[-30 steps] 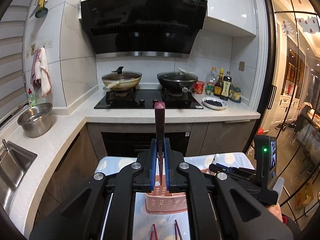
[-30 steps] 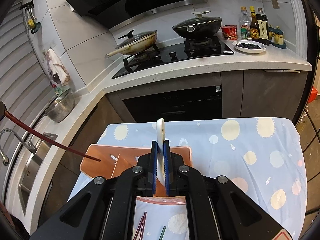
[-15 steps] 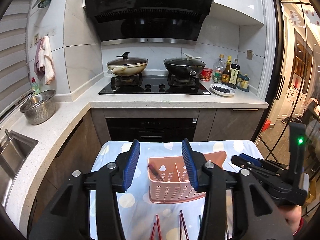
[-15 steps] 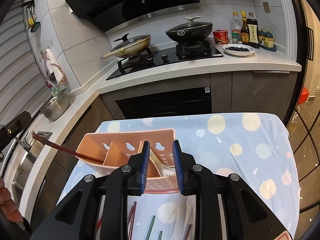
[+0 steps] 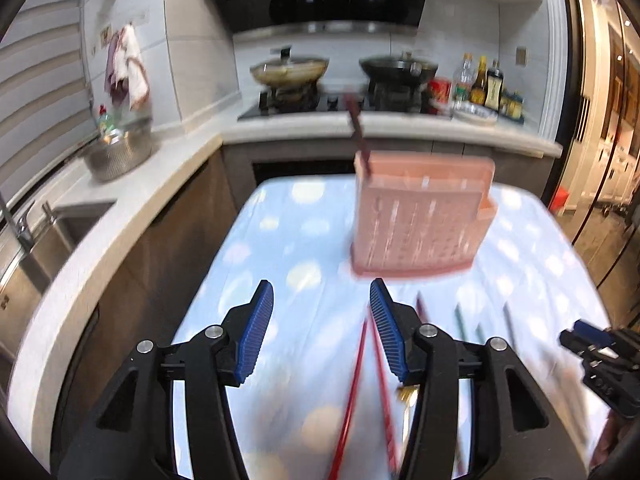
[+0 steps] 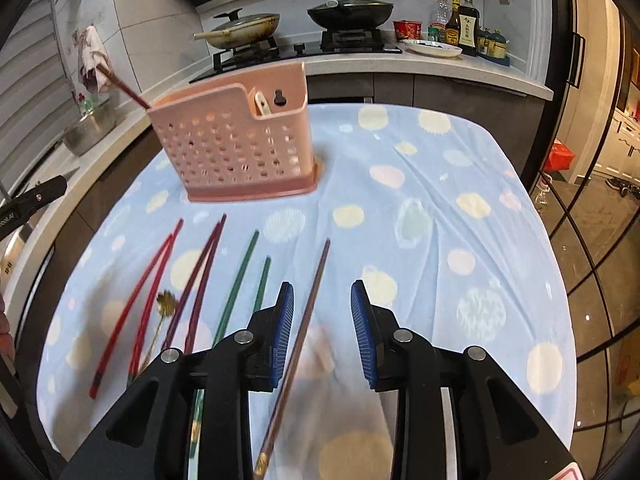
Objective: Organize utensils
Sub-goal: 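Grasp a red chopstick with the left tool while the right tool grasps the brown chopstick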
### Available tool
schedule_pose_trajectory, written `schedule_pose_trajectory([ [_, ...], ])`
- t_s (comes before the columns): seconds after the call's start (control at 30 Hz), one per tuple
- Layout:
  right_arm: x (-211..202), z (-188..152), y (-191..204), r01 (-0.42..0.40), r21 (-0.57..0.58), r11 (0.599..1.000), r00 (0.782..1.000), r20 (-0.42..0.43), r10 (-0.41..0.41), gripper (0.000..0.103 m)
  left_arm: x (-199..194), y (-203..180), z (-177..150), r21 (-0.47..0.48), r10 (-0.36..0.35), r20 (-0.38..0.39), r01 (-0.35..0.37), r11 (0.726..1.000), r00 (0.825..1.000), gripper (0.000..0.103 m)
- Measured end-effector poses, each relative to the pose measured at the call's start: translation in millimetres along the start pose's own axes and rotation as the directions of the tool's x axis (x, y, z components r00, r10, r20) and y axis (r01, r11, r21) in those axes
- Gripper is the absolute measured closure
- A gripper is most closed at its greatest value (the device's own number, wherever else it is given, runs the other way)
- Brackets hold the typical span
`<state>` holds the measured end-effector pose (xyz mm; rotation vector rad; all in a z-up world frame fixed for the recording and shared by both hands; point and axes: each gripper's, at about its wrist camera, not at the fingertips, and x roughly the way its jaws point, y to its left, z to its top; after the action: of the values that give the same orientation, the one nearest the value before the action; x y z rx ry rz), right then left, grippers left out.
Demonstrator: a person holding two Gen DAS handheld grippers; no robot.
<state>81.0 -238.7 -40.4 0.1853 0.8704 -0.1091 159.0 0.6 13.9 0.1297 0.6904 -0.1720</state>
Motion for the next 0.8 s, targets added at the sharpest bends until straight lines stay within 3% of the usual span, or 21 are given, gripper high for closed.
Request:
schedule_pose_trajectory([
  [0.13,-2,-39,8,-0.001,0.000,1.000,0.999,-0.045,0.001,0.073,8,9,-48,-0.023,-0.003,-0.107,0.001,1.000,0.994,0.055],
  [0.33,1,-79,17,-0.008,0.017,1.000,0.996,-0.090,0.010,0.073,14,14,-103,-0.033,0.001,-0.208,-0.008,0.999,0.978,0.055],
  [0.57,1,-94,33,-0.012,-0.009,1.000,0.995,-0.095,0.011,0.074,8,8,-129,-0.031,-0.001,-0.237,-0.007,0.999,0.971,0.055],
  [0.8,5,-104,36,-0.005,-0.022,1.000,0.994,-0.105,0.002,0.084,5,0,-136,-0.013,-0.003,-0.240,0.000,1.000,0.971,0.055],
])
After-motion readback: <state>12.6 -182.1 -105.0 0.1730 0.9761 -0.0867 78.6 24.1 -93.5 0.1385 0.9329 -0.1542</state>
